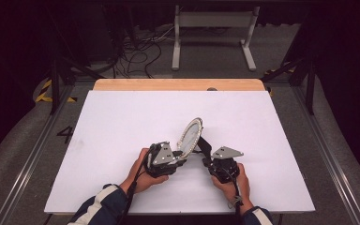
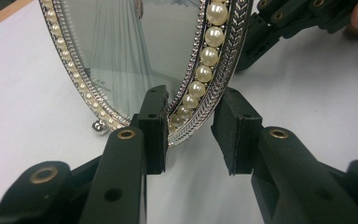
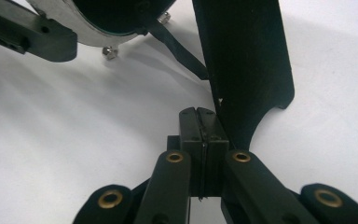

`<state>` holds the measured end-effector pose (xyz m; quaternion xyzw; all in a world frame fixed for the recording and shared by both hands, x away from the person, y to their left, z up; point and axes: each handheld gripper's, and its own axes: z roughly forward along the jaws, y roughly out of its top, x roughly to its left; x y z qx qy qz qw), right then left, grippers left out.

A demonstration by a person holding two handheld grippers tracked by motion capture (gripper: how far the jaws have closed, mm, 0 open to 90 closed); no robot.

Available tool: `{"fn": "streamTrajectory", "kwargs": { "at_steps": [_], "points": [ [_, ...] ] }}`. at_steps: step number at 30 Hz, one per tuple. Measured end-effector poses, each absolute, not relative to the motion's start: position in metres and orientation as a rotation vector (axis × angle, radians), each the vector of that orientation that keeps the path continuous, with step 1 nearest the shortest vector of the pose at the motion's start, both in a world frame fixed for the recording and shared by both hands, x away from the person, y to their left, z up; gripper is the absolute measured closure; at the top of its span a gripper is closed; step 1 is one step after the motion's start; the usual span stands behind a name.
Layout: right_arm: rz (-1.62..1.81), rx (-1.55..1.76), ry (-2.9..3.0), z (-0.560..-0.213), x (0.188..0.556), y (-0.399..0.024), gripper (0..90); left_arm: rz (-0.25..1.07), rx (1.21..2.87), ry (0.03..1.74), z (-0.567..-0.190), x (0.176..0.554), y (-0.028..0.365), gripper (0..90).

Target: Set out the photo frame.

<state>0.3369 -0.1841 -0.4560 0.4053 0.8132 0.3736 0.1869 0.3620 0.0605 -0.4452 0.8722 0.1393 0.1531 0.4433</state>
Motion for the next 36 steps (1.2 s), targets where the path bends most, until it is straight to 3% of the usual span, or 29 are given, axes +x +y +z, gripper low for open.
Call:
{"fn": "streamTrajectory", "kwargs": {
  "at_steps": [19, 36],
  "points": [
    [1.122, 1.105, 2.284, -0.451, 0.333, -0.186, 90.0, 0.388, 2.180, 0.304, -0.442, 0.361, 0.069, 65.6],
    [1.087, 1.134, 2.307, -0.459, 0.343, -0.190, 90.0, 0.294, 2.142, 0.288, -0.444, 0.366, 0.067, 70.9]
  ]
}}
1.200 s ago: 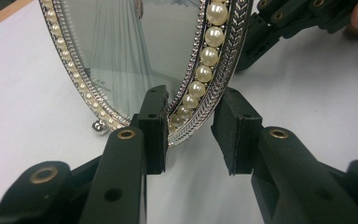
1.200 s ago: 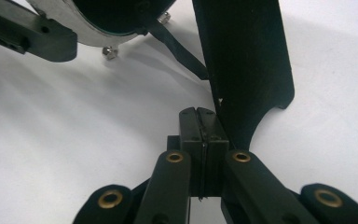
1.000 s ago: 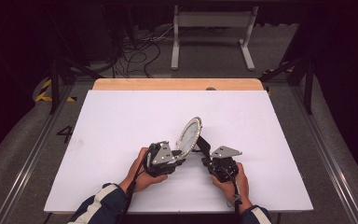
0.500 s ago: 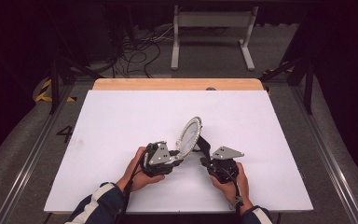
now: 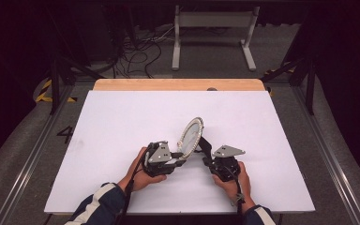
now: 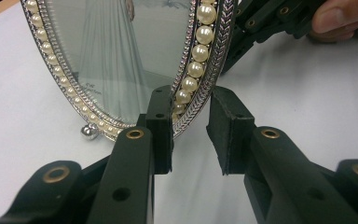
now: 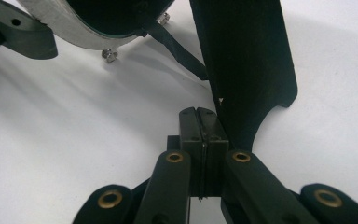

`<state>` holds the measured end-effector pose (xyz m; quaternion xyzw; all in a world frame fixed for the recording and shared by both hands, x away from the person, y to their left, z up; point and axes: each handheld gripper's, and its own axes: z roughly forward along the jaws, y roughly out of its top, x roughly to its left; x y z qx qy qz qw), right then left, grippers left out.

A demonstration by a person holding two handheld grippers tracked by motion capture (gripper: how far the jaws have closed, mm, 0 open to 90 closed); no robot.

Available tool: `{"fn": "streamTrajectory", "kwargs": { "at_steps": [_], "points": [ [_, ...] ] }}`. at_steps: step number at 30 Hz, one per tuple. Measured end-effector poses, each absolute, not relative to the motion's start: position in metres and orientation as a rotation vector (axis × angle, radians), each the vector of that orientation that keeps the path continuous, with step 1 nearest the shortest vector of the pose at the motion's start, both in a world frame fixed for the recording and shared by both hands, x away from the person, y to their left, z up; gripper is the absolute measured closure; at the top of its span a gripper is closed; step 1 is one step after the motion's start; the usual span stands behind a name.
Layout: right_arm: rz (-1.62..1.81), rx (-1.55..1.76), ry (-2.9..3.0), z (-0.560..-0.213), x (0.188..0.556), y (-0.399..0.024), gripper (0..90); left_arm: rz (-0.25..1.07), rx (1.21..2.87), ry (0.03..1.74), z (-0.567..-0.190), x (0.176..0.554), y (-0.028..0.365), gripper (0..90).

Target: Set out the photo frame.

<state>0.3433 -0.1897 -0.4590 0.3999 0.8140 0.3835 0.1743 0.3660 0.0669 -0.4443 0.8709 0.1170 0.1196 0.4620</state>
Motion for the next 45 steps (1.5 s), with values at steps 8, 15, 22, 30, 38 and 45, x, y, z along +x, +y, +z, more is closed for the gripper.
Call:
{"fn": "streamTrajectory", "kwargs": {
  "at_steps": [8, 15, 22, 30, 38, 45],
  "points": [
    [1.078, 1.122, 2.305, -0.459, 0.348, -0.195, 90.0, 0.286, 2.137, 0.278, -0.445, 0.366, 0.061, 71.1],
    [1.068, 1.136, 2.292, -0.459, 0.352, -0.201, 90.0, 0.273, 2.133, 0.273, -0.445, 0.366, 0.056, 70.1],
    [1.076, 1.158, 2.270, -0.460, 0.356, -0.205, 90.0, 0.277, 2.135, 0.260, -0.445, 0.367, 0.050, 71.1],
    [1.070, 1.167, 2.264, -0.460, 0.358, -0.207, 90.0, 0.297, 2.154, 0.269, -0.445, 0.368, 0.053, 68.0],
    [1.079, 1.179, 2.259, -0.459, 0.356, -0.207, 90.0, 0.283, 2.163, 0.250, -0.448, 0.370, 0.050, 73.7],
    [1.087, 1.185, 2.256, -0.457, 0.356, -0.209, 90.0, 0.250, 2.149, 0.256, -0.448, 0.372, 0.049, 74.7]
  ]
}}
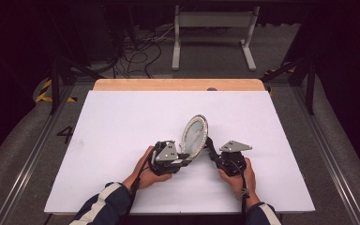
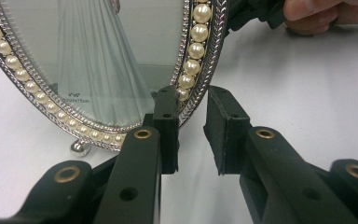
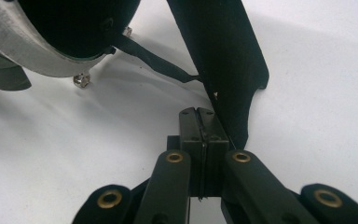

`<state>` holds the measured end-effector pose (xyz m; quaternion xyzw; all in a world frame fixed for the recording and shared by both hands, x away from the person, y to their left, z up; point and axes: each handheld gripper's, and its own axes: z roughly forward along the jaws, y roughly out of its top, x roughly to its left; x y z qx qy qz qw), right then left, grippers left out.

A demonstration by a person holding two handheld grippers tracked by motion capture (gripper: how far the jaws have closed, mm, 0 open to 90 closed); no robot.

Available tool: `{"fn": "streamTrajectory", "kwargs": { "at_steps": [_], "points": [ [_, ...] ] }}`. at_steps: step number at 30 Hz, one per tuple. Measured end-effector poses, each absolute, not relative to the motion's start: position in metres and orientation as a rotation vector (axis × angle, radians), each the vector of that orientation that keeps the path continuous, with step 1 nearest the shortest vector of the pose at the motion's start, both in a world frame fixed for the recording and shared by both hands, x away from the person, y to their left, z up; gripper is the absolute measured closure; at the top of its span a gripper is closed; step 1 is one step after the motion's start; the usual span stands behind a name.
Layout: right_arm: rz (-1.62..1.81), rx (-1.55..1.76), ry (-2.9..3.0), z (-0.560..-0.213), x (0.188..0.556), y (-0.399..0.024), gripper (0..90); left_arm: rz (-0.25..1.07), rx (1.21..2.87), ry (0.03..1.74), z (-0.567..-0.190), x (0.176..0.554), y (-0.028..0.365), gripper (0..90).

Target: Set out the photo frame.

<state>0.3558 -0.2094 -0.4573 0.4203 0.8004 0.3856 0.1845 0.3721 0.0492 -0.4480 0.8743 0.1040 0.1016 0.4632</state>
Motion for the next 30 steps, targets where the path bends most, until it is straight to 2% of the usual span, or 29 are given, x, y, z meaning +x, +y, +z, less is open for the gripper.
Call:
{"fn": "streamTrajectory", "kwargs": {
  "at_steps": [4, 9, 19, 23, 27, 30],
  "points": [
    [1.080, 1.191, 2.248, -0.458, 0.358, -0.211, 90.0, 0.242, 2.148, 0.254, -0.448, 0.371, 0.045, 74.3],
    [1.067, 1.204, 2.240, -0.459, 0.361, -0.214, 90.0, 0.301, 2.152, 0.233, -0.445, 0.368, 0.042, 77.2],
    [1.080, 1.207, 2.230, -0.460, 0.360, -0.216, 90.0, 0.336, 2.136, 0.286, -0.435, 0.366, 0.070, 75.1],
    [1.096, 1.197, 2.229, -0.459, 0.357, -0.216, 90.0, 0.350, 2.135, 0.314, -0.432, 0.365, 0.082, 70.6],
    [1.150, 1.146, 2.229, -0.455, 0.348, -0.212, 85.1, 0.371, 2.157, 0.351, -0.433, 0.363, 0.102, 60.8],
    [1.180, 1.100, 2.242, -0.451, 0.341, -0.207, 78.2, 0.379, 2.188, 0.370, -0.437, 0.360, 0.117, 50.2]
  ]
}}
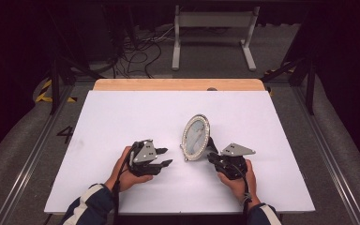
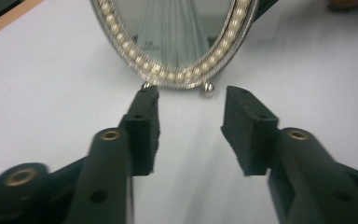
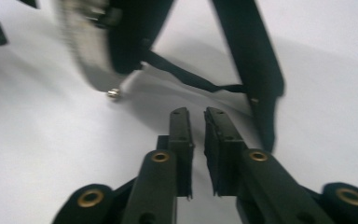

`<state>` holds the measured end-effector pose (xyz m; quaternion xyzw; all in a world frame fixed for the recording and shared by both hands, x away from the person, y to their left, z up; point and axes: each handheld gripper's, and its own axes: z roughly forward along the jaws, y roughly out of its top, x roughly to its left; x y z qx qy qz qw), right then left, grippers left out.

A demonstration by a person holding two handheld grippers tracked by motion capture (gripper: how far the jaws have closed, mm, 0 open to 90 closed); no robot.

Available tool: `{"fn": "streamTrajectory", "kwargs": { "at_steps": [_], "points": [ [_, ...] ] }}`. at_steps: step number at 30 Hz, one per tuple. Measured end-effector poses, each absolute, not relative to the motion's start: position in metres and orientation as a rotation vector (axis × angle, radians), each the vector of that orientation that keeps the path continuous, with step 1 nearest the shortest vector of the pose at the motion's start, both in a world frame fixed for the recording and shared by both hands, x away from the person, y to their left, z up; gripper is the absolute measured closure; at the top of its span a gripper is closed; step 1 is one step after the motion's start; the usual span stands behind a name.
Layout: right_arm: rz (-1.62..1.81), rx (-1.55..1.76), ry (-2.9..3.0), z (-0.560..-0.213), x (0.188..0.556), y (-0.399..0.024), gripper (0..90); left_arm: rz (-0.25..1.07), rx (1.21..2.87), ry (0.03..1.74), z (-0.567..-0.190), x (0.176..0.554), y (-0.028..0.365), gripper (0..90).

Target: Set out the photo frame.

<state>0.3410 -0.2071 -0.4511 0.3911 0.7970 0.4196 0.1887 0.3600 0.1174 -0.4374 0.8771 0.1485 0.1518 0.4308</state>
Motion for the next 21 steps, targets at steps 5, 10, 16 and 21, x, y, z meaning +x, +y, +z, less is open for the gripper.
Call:
{"fn": "streamTrajectory", "kwargs": {
  "at_steps": [5, 10, 16, 21],
  "points": [
    [1.216, 1.055, 2.284, -0.451, 0.337, -0.198, 62.4, 0.378, 2.192, 0.475, -0.446, 0.353, 0.142, 33.9],
    [1.257, 1.050, 2.282, -0.450, 0.332, -0.189, 50.4, 0.406, 2.196, 0.598, -0.451, 0.342, 0.161, 19.2],
    [1.336, 1.078, 2.230, -0.445, 0.331, -0.175, 39.0, 0.396, 2.163, 0.682, -0.456, 0.329, 0.177, 9.5],
    [1.363, 1.102, 2.191, -0.444, 0.336, -0.165, 37.5, 0.420, 2.172, 0.713, -0.458, 0.320, 0.184, 8.8]
  ]
}}
